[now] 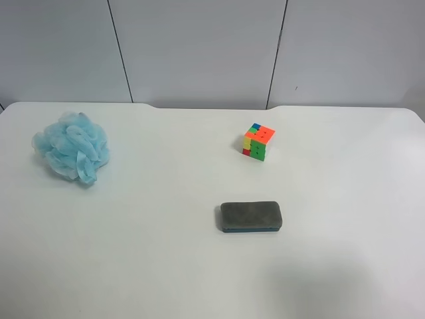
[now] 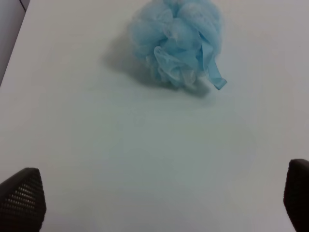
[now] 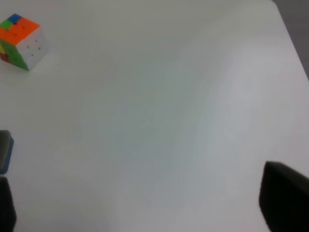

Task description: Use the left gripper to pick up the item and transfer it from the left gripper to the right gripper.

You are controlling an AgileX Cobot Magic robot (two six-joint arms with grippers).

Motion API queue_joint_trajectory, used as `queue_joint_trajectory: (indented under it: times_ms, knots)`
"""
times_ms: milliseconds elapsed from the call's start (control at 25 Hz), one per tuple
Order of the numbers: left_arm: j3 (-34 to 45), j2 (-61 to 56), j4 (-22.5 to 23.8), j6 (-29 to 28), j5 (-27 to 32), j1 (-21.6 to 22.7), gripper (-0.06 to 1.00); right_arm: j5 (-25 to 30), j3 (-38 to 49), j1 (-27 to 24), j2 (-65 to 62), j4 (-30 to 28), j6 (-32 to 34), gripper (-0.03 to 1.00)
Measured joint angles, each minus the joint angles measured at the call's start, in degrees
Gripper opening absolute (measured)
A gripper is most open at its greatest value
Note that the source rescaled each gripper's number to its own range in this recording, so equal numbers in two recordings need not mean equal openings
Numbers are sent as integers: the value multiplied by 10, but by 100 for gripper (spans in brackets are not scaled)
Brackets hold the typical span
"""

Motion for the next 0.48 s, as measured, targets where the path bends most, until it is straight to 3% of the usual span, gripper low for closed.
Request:
queue_joint_trajectory:
  times_ms: [480]
  knots:
    - [0,0,0,0,0,0,100,0,0,0,0,0,0,100]
